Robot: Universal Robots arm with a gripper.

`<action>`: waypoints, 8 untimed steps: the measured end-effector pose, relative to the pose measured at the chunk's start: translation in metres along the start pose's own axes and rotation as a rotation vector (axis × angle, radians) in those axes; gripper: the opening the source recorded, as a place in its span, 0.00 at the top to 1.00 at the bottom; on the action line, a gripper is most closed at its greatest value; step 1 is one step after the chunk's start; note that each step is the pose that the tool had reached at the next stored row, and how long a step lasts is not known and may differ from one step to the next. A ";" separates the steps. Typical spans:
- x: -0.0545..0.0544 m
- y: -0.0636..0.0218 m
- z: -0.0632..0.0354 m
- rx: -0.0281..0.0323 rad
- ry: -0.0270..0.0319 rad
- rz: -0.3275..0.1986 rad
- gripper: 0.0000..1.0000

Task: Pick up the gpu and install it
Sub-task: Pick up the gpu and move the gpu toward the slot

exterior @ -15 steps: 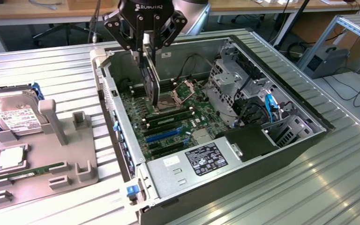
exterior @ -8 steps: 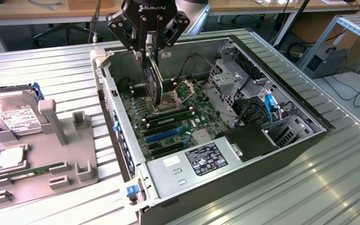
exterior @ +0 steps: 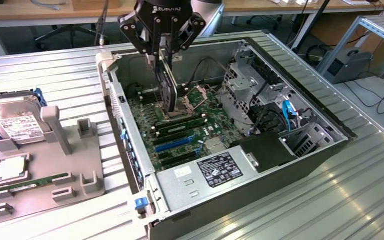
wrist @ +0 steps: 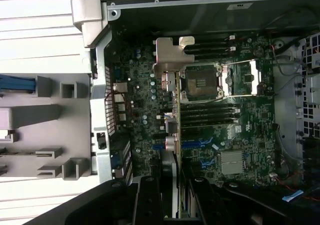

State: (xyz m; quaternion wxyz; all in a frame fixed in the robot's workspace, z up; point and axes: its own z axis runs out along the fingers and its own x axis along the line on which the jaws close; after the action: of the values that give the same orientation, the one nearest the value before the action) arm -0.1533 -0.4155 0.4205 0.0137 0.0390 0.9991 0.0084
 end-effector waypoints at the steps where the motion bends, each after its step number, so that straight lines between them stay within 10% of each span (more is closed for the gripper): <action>1: -0.001 0.0000 0.0002 0.0001 0.0000 0.000 0.73; 8: -0.005 0.0004 0.0016 0.0007 0.0000 0.000 0.73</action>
State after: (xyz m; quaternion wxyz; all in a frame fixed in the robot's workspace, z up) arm -0.1478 -0.4155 0.4191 0.0137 0.0390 0.9991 0.0081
